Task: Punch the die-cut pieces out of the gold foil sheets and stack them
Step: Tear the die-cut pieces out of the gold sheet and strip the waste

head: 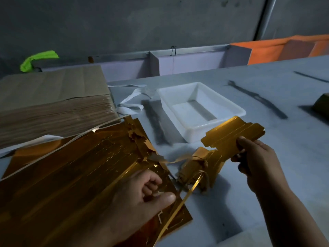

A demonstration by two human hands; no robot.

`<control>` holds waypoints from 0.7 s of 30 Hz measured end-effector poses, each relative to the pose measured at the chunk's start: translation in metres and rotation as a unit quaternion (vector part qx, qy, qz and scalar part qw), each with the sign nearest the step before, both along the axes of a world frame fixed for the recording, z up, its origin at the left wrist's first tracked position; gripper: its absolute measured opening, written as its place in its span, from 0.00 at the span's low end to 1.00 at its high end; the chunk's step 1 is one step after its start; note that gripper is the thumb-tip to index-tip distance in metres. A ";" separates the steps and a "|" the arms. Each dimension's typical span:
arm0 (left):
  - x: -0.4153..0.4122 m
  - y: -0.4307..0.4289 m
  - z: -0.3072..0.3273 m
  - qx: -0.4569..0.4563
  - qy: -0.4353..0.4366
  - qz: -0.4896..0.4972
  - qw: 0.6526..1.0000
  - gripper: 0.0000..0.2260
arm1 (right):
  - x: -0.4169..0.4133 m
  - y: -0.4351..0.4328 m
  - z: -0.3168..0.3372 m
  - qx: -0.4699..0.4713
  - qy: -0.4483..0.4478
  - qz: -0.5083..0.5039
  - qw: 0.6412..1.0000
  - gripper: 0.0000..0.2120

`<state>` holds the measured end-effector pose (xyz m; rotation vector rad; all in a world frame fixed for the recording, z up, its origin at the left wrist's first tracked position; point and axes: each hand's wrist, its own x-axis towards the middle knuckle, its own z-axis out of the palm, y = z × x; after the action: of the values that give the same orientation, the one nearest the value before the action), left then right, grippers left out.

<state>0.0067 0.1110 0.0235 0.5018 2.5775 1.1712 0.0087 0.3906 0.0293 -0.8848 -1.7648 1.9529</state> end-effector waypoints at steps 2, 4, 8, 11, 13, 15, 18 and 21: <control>0.004 0.021 -0.001 -0.069 0.018 -0.032 0.997 0.25 | 0.001 0.007 -0.005 0.001 -0.018 -0.012 1.000 0.10; 0.007 0.040 -0.008 -0.111 0.058 -0.045 0.991 0.28 | 0.000 0.012 -0.009 0.003 -0.034 -0.018 0.999 0.10; 0.003 0.072 -0.023 -0.163 0.165 -0.034 0.972 0.35 | -0.003 0.017 -0.015 0.002 -0.053 -0.028 0.998 0.10; -0.004 0.090 -0.032 -0.212 0.211 -0.039 0.953 0.38 | -0.004 0.017 -0.019 0.000 -0.060 -0.027 0.998 0.11; -0.006 0.097 -0.032 -0.235 0.224 -0.034 0.945 0.29 | -0.004 0.018 -0.021 0.000 -0.063 -0.028 0.998 0.11; -0.007 0.096 -0.031 -0.173 0.204 -0.005 0.963 0.17 | -0.004 0.021 -0.021 0.007 -0.064 -0.036 0.997 0.11; -0.008 0.086 -0.022 0.008 0.138 0.070 0.988 0.02 | -0.002 0.026 -0.022 0.023 -0.071 -0.050 0.996 0.10; -0.011 0.069 -0.017 0.176 0.081 0.157 0.968 0.04 | -0.003 0.026 -0.026 0.037 -0.078 -0.026 0.996 0.11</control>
<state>-0.0043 0.1802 0.0068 0.2711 2.6629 1.7846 0.0061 0.4165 0.0035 -1.0714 -1.8677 1.8165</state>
